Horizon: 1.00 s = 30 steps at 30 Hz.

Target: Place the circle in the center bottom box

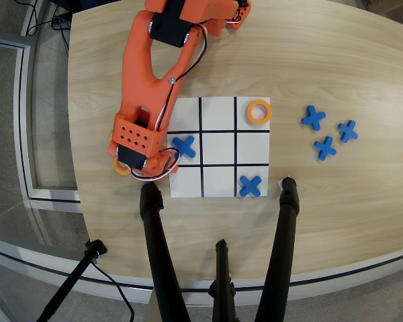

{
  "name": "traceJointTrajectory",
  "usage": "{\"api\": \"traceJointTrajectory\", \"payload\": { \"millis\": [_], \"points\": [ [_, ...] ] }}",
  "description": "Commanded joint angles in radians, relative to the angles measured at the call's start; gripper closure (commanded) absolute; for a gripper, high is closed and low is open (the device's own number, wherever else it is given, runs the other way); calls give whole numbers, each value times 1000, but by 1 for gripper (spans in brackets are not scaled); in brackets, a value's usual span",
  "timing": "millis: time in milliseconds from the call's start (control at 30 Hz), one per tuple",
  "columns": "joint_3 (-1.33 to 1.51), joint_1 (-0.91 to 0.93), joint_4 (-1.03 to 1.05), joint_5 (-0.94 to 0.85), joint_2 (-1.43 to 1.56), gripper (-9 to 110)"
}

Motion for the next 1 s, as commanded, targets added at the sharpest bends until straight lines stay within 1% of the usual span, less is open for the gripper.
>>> {"api": "traceJointTrajectory", "payload": {
  "millis": [0, 467, 800, 967],
  "points": [
    [2, 20, 18, 0, 2, 76],
    [28, 63, 20, 23, 5, 77],
    [41, 74, 114, 78, 21, 77],
    [49, 60, 143, 120, 25, 80]
  ]
}}
